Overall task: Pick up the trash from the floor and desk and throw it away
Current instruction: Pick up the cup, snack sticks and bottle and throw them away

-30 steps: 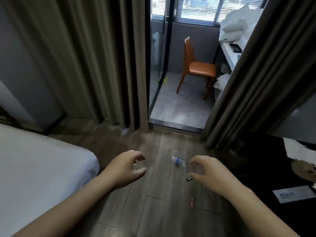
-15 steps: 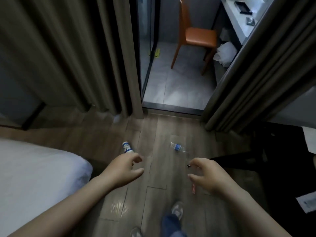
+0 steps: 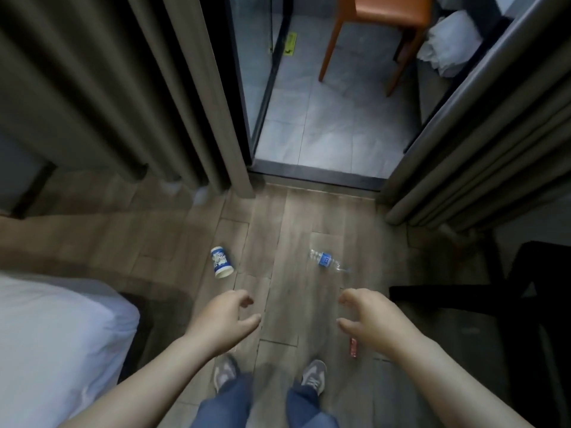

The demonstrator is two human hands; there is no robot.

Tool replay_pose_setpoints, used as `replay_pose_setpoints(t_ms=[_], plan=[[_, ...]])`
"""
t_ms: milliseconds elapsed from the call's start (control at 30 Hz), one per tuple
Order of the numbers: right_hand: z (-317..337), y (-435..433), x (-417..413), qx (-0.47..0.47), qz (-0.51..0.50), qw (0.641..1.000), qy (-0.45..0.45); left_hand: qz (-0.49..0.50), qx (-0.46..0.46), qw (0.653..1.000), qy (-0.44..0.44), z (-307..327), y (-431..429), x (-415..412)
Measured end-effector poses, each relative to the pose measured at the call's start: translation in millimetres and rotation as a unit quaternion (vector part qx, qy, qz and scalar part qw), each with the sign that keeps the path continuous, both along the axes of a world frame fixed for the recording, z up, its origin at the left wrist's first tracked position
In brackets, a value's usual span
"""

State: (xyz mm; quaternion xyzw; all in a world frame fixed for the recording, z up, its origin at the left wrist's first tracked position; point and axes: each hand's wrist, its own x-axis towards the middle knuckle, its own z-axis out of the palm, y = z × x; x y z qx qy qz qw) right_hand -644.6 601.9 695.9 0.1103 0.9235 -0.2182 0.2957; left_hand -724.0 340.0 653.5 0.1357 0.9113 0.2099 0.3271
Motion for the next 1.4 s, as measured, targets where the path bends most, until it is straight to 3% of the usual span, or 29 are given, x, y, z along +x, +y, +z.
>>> replay_pose_setpoints(t_ms=[333,700,767,933,1100,1400], plan=[[-192.4,-8.3,-79.3,-0.006,0.001,0.999,-0.037,0.053,-0.047,0.997,-0.027,-190.5,-7.9,-91.6],[-479.9,-57.1,-154.1,-0.031,0.042,0.999,-0.003,0.165,-0.069,0.983,-0.035,-482.5,-48.9,-147.9],[-533.0,-65.3,-167.2,-0.029,0.063,0.998,0.007,0.200,-0.078,0.977,-0.012,-530.9,-55.4,-158.4],[-642.8,-86.1,-203.9,-0.009,0.139,0.988,0.065,0.192,-0.093,0.964,0.157,-627.3,-80.7,-200.4],[-691.9,-99.7,-224.8,0.028,0.215,0.968,0.126,0.192,-0.064,0.974,0.104,-684.8,-107.4,-234.8],[-675.5,-81.3,-180.9,0.019,0.208,0.971,0.112,0.234,0.026,0.965,0.116,-691.2,-70.0,-232.4]])
